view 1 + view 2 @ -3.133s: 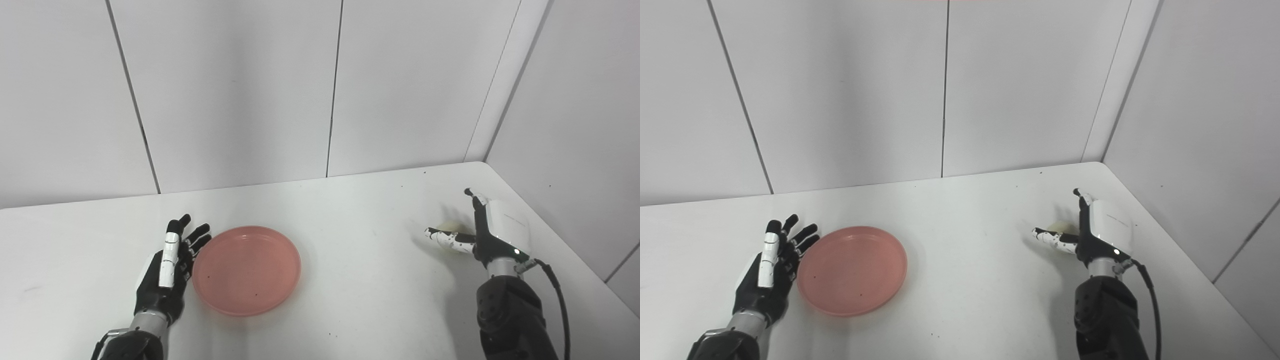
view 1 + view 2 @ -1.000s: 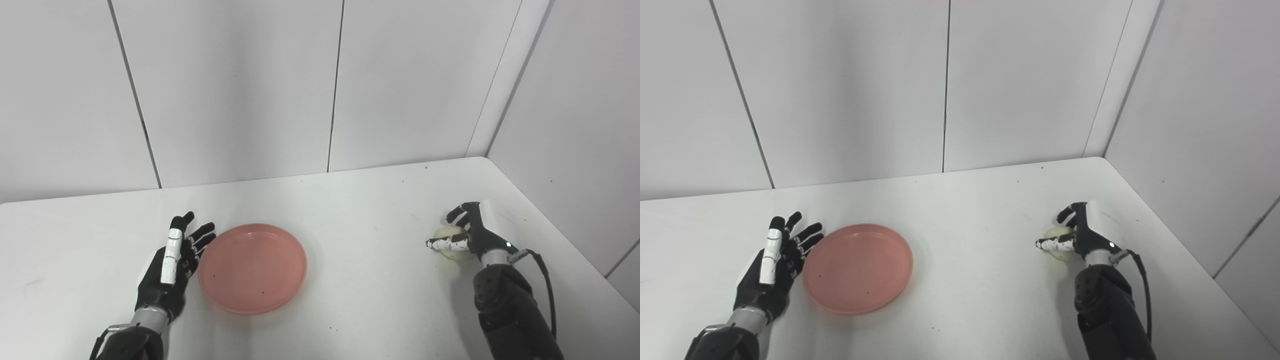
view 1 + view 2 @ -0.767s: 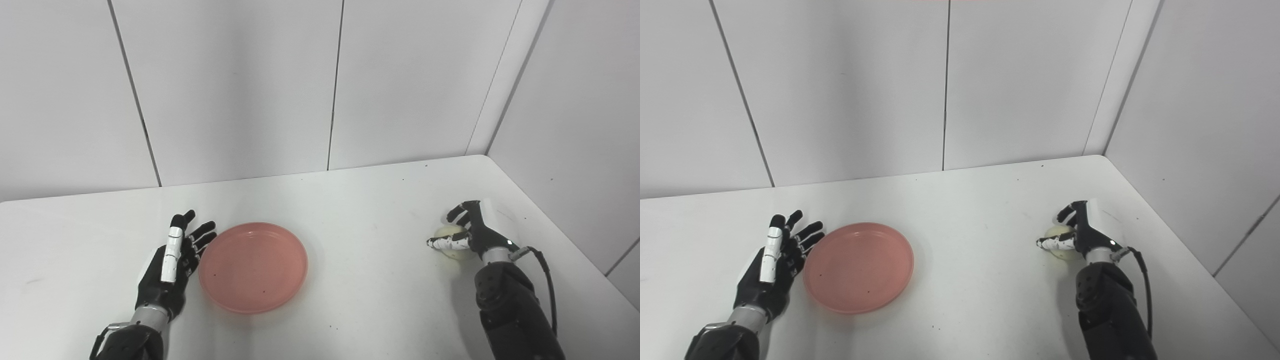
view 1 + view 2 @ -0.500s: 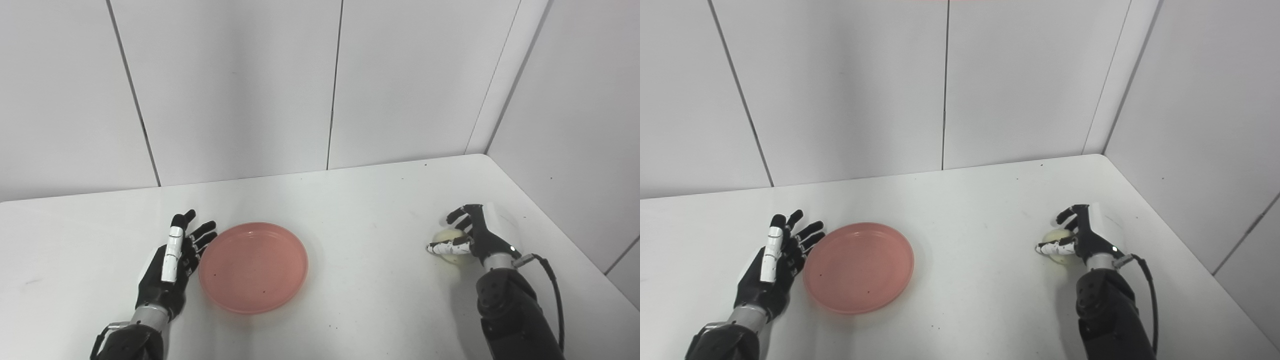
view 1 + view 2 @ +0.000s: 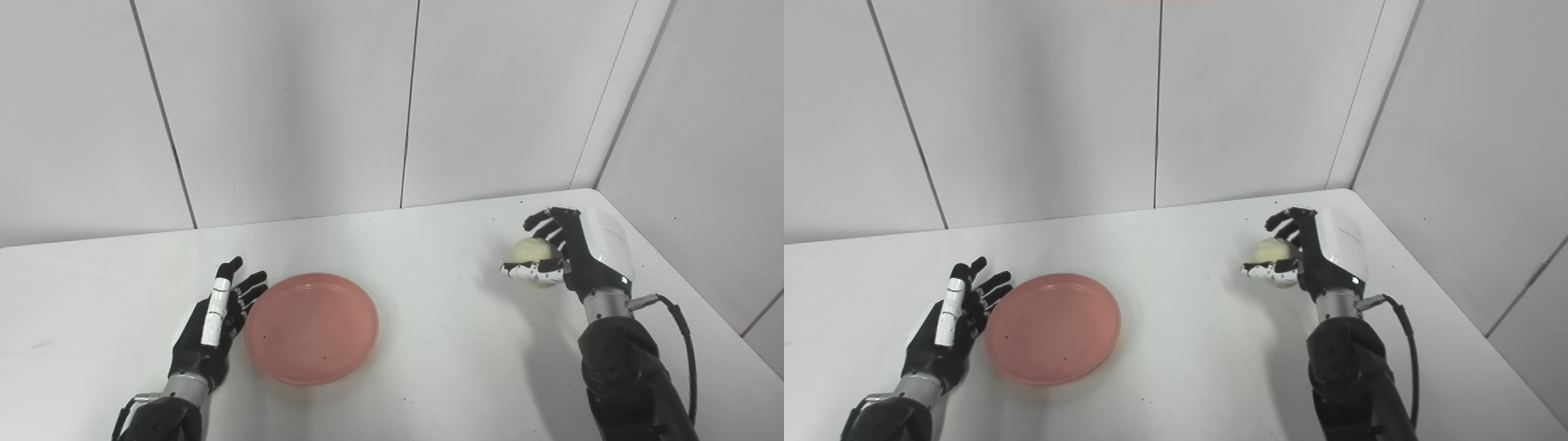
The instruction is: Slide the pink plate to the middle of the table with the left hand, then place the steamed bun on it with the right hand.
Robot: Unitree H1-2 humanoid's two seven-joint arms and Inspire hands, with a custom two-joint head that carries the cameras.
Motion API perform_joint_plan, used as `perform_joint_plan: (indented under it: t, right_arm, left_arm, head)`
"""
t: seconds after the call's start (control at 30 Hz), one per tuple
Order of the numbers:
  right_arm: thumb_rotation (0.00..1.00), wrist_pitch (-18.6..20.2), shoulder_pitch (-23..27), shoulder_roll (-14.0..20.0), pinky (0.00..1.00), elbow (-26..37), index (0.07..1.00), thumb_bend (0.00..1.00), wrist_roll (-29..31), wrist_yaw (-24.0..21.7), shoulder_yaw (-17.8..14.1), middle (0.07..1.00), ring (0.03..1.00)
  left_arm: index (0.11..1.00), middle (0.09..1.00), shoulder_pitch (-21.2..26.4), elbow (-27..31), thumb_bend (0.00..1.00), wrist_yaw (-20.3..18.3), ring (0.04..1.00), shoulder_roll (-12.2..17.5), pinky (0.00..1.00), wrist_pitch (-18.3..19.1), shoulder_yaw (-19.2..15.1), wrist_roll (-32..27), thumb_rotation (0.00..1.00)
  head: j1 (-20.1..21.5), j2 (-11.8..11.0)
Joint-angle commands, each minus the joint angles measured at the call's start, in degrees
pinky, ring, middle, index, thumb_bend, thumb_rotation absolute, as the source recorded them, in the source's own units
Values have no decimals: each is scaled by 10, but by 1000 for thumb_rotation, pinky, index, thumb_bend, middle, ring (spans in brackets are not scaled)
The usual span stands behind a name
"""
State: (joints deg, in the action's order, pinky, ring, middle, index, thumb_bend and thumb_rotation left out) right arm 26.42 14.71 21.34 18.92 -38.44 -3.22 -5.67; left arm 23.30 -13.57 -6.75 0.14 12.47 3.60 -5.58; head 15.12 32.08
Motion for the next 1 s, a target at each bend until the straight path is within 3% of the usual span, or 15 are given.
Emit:
perform_joint_plan:
  t: [0.0,0.13,0.23,0.37,0.7,0.97]
  right_arm:
    - [0,-23,8,3,363,21,511,529,10,3,4,471,446]
    - [4,-43,4,-5,345,35,526,526,40,5,12,457,424]
    - [6,-106,0,-11,270,31,504,528,70,19,25,473,342]
    - [6,-149,5,-23,246,31,495,529,102,21,37,483,318]
    - [2,-117,57,-58,247,35,505,527,65,-25,107,473,325]
    - [0,-145,90,-64,247,-17,492,529,62,-42,144,483,322]
  left_arm:
    - [962,858,8,2,709,-6,858,-5,839,8,10,8,975]
    - [967,863,7,0,693,-4,861,-12,843,6,13,10,976]
    - [976,871,7,-3,673,-3,866,-16,857,4,17,14,986]
    - [979,869,6,-7,685,1,866,-22,864,3,22,22,988]
    - [999,870,13,-41,704,12,868,-45,857,-15,27,32,979]
    - [997,865,23,-72,717,28,859,-63,822,-37,36,45,975]
  head:
    - [-10,1]
    - [-27,1]
    - [-47,2]
    - [-68,1]
    - [-103,-4]
    - [-164,-2]
